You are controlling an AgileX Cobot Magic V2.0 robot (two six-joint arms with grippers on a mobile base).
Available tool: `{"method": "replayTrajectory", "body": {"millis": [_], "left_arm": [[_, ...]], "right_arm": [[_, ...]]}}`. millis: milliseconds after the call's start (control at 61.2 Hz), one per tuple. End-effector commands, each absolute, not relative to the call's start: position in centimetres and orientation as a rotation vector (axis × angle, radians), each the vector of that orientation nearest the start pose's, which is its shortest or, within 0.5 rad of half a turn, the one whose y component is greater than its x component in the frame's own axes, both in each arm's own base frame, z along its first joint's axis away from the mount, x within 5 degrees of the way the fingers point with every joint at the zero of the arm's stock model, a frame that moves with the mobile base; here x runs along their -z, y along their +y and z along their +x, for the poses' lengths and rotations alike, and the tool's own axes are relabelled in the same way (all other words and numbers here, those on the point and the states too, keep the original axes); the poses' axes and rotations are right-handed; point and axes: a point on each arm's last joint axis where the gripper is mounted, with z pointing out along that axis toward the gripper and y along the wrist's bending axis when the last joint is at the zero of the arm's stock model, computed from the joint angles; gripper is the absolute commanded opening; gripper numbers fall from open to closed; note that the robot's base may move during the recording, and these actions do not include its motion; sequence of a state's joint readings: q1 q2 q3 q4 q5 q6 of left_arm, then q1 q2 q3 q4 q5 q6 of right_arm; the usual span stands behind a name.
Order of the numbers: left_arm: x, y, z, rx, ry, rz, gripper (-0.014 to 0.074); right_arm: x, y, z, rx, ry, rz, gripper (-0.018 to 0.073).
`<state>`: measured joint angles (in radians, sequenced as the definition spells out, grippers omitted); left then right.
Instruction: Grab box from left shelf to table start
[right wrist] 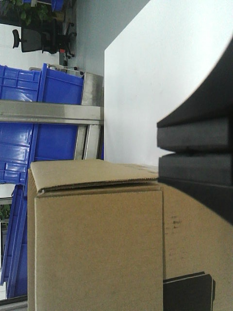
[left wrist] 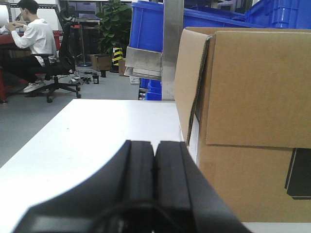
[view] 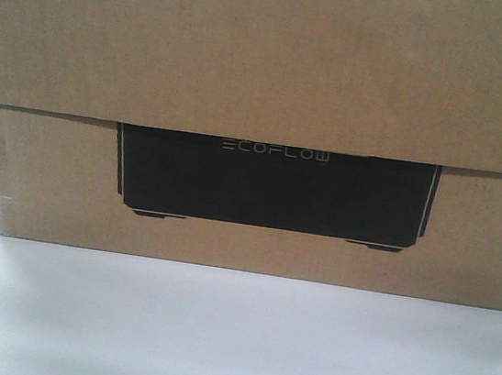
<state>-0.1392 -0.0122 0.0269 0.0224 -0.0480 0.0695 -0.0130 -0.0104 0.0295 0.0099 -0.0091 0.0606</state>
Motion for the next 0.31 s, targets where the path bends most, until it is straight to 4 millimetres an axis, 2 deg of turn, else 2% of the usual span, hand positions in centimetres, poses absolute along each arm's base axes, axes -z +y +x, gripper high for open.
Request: {"method": "replayTrajectory", "body": {"millis": [0, 294], "left_arm": [[-20.79, -0.82, 5.44, 0.051, 1.370, 0.162, -0.0085], [-20.79, -0.82, 5.44, 0.051, 1.370, 0.162, -0.0085]], "right_arm": [[-21.31, -0.10, 5.53, -0.028, 1.400, 0.048, 0.0036], [-21.31, -0.10, 5.53, -0.028, 1.400, 0.048, 0.0036]]}}
